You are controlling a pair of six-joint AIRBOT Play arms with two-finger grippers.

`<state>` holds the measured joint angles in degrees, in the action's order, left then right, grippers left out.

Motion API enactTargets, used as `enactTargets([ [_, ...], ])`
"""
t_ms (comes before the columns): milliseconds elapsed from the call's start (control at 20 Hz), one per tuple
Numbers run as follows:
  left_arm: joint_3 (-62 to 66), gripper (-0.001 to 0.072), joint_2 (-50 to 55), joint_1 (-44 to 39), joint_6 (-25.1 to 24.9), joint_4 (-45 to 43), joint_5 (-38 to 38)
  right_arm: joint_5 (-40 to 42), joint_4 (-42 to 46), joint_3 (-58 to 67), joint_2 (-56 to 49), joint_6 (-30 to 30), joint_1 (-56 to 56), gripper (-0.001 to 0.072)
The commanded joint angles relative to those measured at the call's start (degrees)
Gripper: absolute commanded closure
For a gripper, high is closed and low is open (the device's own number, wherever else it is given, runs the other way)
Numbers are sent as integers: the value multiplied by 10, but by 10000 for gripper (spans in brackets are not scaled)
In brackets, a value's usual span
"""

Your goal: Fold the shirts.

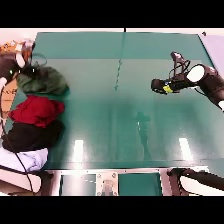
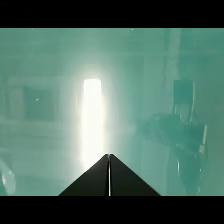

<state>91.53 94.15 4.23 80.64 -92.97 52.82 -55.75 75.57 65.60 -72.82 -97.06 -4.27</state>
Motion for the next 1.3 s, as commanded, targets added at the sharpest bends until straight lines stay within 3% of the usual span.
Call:
enactTargets([
  [0,73,684,-68,-76,-20,56,91,-15,0,0,32,0,31,693],
  [250,73,684,-153,-221,-10,206,109,-69,-2,0,76,0,115,695],
  [550,-19,679,-84,-385,4,281,94,-89,-2,0,78,1,145,695],
  [600,-35,455,-68,-400,3,283,86,-89,-2,0,78,1,145,694],
  [650,-39,118,-54,-406,3,283,86,-89,-2,0,78,0,145,687],
  [700,-39,9,-48,-401,3,280,91,-89,-2,0,78,0,145,551],
  [750,-29,10,-48,-385,3,267,105,-92,-2,0,78,0,145,393],
  [800,-9,10,-48,-362,3,249,132,-95,-2,0,78,0,145,350],
  [900,39,10,-48,-299,4,212,203,-101,-26,-2,78,2,145,334],
  [1050,39,10,-47,-186,15,205,253,-103,-84,-34,77,27,128,204],
  [1150,-5,10,-43,-126,21,209,229,-84,-115,-86,77,43,93,204],
  [1250,-75,10,-43,-84,20,230,146,-22,-153,-158,76,48,36,204],
])
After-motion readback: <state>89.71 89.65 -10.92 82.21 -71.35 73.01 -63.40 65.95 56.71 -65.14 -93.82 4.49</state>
